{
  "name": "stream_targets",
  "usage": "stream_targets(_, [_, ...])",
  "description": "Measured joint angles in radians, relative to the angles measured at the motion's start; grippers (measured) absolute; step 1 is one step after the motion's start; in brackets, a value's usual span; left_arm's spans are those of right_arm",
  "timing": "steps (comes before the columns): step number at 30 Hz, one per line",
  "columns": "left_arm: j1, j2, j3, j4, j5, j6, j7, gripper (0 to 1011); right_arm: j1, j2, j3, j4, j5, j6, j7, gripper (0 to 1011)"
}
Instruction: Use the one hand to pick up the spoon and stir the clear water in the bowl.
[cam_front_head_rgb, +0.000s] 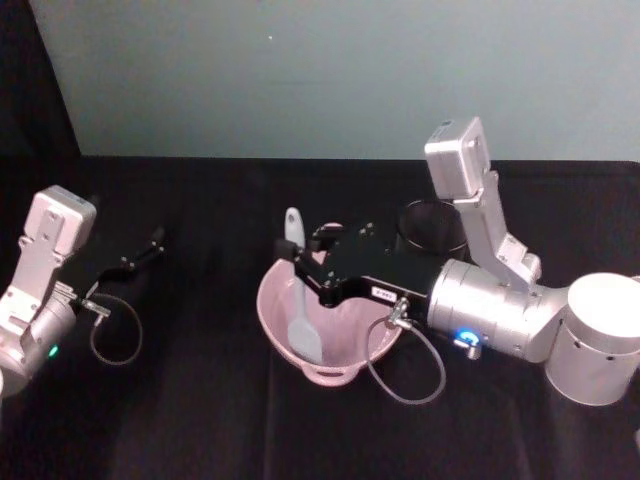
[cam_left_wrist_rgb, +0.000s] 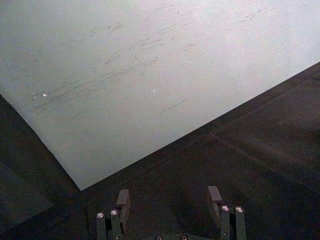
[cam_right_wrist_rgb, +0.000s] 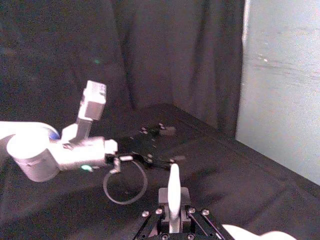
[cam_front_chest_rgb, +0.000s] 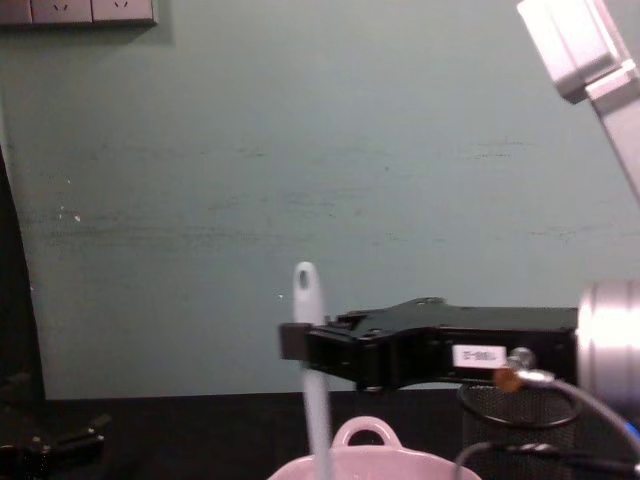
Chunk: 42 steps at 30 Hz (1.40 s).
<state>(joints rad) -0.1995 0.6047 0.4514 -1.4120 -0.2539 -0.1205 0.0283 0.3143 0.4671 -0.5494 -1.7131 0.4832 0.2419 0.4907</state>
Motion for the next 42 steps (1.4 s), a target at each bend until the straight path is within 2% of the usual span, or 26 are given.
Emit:
stream_targets(6, [0.0,0.0,0.0,0.0,0.0,0.0,0.0,1011,0.035,-0.054,-0.034,0.081,0.024,-0.045,0.025,121])
stream_targets(10, [0.0,0.0,0.0,0.0,0.0,0.0,0.0,1011,0.063,-0.088,-0.049,0.145,0.023,-0.077,0.027,121])
stream_targets(16, [0.0,0.0,0.0,0.0,0.0,0.0,0.0,1011,0.092,-0.13,-0.052,0.231,0.002,-0.134,0.011,121])
stream_targets(20, [0.0,0.0,0.0,0.0,0.0,0.0,0.0,1011,0.102,-0.154,-0.037,0.279,-0.023,-0.178,-0.018,121])
stream_targets(31, [0.0,0.0,0.0,0.0,0.0,0.0,0.0,1011,0.075,-0.155,0.028,0.3,-0.058,-0.227,-0.066,121])
stream_targets(37, [0.0,0.0,0.0,0.0,0.0,0.0,0.0,1011,0.046,-0.135,0.059,0.267,-0.076,-0.231,-0.081,121])
stream_targets(42, [0.0,0.0,0.0,0.0,0.0,0.0,0.0,1011,0.002,-0.106,0.08,0.203,-0.078,-0.215,-0.077,121])
